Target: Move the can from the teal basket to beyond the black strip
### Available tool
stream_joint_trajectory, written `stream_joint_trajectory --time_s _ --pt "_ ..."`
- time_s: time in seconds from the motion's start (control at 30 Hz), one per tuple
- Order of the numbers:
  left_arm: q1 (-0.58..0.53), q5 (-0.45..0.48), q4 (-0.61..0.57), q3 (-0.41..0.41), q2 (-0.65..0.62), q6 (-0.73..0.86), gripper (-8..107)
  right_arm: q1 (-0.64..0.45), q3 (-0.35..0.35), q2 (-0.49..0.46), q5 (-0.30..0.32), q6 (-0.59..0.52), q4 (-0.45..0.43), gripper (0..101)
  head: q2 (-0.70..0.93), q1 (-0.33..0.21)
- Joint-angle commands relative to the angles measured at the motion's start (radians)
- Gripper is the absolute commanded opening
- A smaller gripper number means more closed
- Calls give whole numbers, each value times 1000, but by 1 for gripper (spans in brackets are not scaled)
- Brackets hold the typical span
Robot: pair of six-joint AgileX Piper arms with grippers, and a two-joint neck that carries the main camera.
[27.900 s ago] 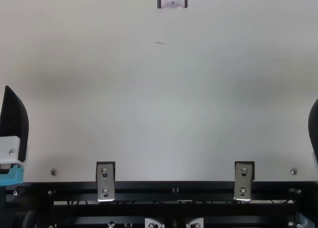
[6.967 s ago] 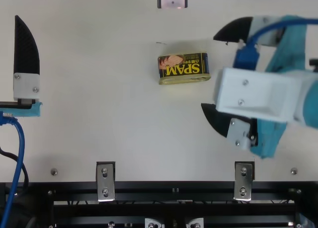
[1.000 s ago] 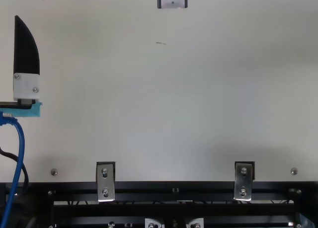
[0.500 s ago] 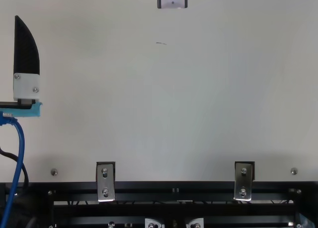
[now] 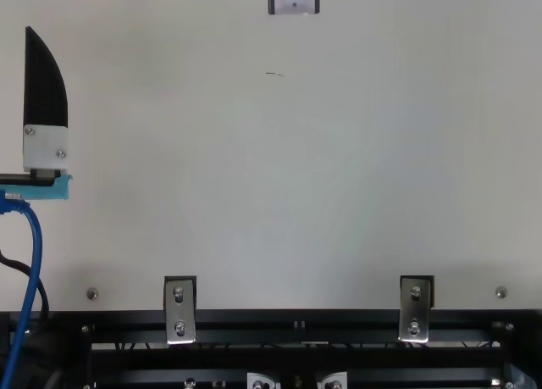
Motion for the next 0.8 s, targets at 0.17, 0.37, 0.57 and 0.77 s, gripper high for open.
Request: stream_joint_trajectory --time_s 0.17,0.37,0.57,0.77 --pt "0 0 0 0 0 0 90 0 0 0 0 0 0 101 232 -51" --pt "0 0 0 0 0 0 90 0 0 0 0 0 0 101 431 -60" --pt "0 0 0 0 0 0 90 0 0 0 0 0 0 101 499 22" --pt "0 0 0 0 0 0 90 0 0 0 0 0 0 101 507 50"
